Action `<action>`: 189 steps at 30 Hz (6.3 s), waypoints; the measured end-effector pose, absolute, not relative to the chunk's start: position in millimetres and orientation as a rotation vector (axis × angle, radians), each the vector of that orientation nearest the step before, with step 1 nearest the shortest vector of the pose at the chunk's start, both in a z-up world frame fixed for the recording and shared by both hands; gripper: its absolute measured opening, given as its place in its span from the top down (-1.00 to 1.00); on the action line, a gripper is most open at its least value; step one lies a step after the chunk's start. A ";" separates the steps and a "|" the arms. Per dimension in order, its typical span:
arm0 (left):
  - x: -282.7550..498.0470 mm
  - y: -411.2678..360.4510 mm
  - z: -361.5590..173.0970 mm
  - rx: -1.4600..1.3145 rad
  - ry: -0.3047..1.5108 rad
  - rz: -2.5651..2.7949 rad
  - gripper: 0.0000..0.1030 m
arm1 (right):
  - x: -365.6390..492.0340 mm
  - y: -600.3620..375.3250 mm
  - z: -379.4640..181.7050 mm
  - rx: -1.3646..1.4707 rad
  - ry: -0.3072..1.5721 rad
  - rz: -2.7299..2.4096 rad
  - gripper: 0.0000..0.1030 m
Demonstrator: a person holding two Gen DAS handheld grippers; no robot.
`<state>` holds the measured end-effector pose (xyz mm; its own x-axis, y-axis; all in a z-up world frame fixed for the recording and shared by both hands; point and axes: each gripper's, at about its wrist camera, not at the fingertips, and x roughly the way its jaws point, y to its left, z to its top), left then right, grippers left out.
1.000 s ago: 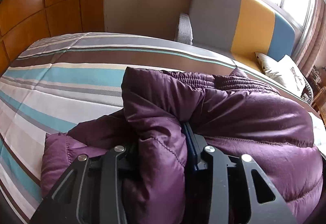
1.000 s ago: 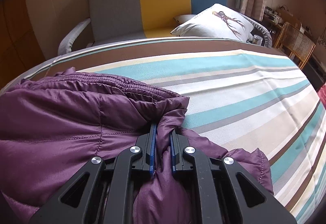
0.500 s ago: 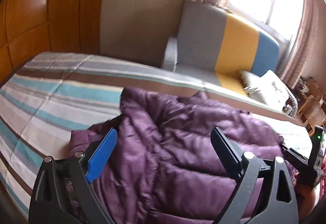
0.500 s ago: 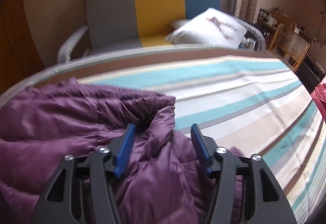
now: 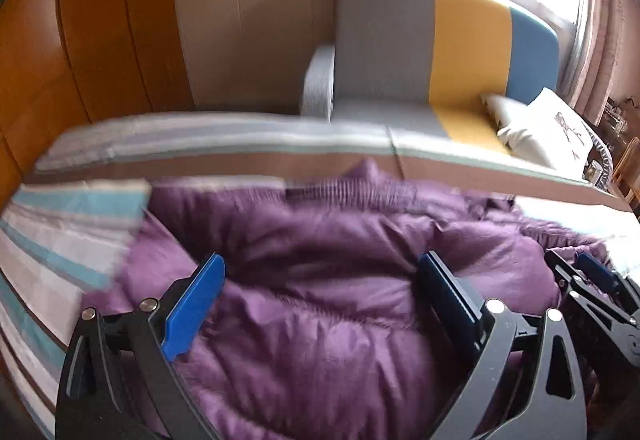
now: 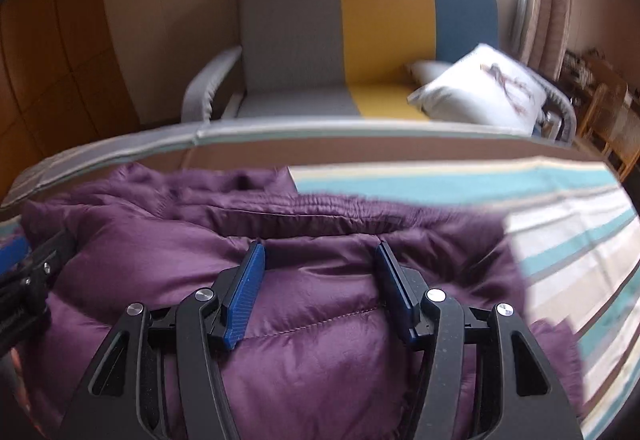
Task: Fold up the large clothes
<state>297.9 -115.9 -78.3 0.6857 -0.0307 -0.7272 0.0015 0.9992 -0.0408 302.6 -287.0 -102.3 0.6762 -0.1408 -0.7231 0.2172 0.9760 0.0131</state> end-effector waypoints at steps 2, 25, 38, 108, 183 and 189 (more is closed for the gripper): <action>298.8 -115.2 -86.8 -0.047 0.817 -0.012 -0.91 | 303.5 -286.3 -108.7 0.100 0.805 -0.210 -0.12; 281.7 -71.9 -65.5 0.018 0.751 0.075 -0.95 | 273.9 -297.3 -77.6 0.051 0.710 -0.234 -0.11; 297.0 -44.6 -107.0 -0.078 0.830 0.053 -0.97 | 286.2 -325.0 -119.2 0.163 0.805 -0.299 -0.12; 146.7 33.1 -122.5 -0.490 0.814 -0.027 -0.72 | 173.7 -227.8 -117.3 0.122 0.849 0.053 0.87; 104.5 -193.8 12.6 -0.191 0.402 -0.590 0.61 | 85.4 -371.0 -92.6 0.279 0.697 -0.397 0.87; 100.0 -229.7 -4.6 -0.120 0.461 -0.654 0.61 | 76.4 -404.4 -90.0 0.349 0.681 -0.461 0.87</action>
<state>100.0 -229.7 -4.6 0.6969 -0.6112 -0.3752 0.5588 0.7907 -0.2502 76.4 -404.4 -90.0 0.6838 -0.2909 -0.6692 0.5130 0.8438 0.1575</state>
